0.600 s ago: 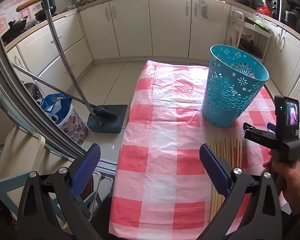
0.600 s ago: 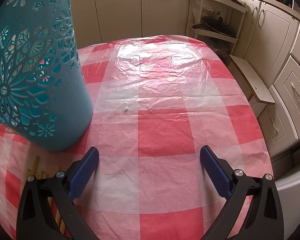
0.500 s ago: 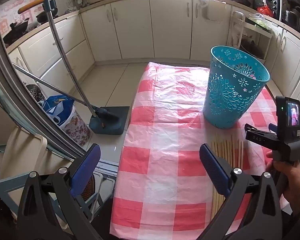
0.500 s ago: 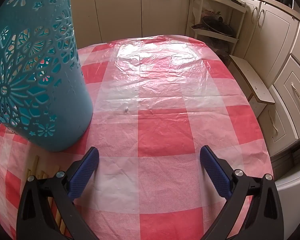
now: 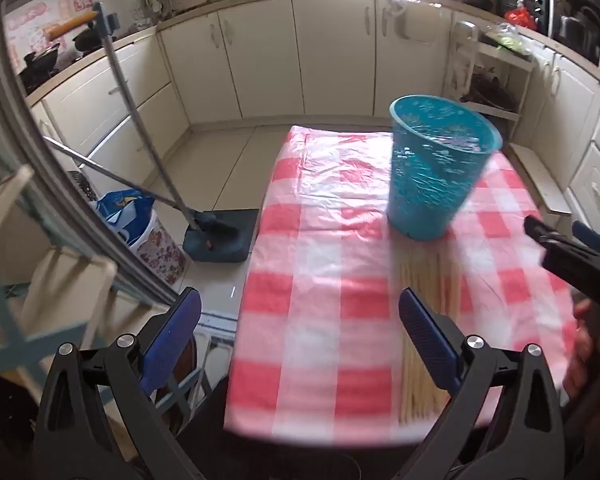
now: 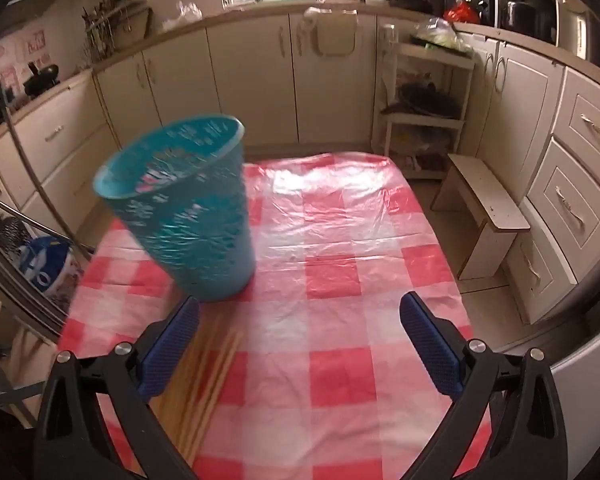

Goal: Organize utensils

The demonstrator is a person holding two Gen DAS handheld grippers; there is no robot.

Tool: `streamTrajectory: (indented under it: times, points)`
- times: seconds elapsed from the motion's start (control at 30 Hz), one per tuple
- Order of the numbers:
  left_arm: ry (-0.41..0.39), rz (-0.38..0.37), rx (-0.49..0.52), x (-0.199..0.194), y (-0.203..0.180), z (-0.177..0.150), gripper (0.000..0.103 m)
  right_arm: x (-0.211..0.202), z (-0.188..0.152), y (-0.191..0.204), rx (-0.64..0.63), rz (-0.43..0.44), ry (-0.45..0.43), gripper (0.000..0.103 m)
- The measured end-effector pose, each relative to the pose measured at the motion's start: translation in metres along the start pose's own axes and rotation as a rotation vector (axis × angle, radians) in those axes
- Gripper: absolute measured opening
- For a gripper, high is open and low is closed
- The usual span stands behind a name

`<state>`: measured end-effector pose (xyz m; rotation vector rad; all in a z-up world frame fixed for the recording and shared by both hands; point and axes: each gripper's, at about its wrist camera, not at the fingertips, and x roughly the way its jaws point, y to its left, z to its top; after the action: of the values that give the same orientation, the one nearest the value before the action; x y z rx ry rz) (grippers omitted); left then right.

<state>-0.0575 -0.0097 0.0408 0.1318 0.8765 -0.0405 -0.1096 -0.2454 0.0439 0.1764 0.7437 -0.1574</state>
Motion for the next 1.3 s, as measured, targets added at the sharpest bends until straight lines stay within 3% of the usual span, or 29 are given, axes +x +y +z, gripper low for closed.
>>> streamTrajectory:
  times: [0.23, 0.33, 0.47, 0.73, 1.03, 1.3]
  points:
    - [-0.075, -0.016, -0.002, -0.12, 0.023, -0.048, 0.095, -0.171, -0.052, 0.033, 0.028, 0.086, -0.059, 0.096]
    - [-0.108, -0.021, -0.015, -0.169, 0.031, -0.077, 0.095, -0.218, -0.083, 0.048, 0.009, 0.144, -0.031, 0.096]
    - [-0.129, -0.043, -0.036, -0.223, 0.043, -0.12, 0.095, -0.273, -0.123, 0.069, -0.042, 0.111, -0.081, 0.096]
    - [-0.199, -0.05, -0.032, -0.293, 0.059, -0.189, 0.095, -0.334, -0.183, 0.086, 0.0, 0.124, -0.156, 0.096]
    - [-0.227, -0.07, -0.036, -0.323, 0.07, -0.212, 0.095, -0.373, -0.214, 0.097, -0.026, 0.139, -0.246, 0.096]
    - [-0.233, -0.067, -0.042, -0.334, 0.073, -0.221, 0.095, -0.381, -0.226, 0.103, -0.039, 0.141, -0.245, 0.096]
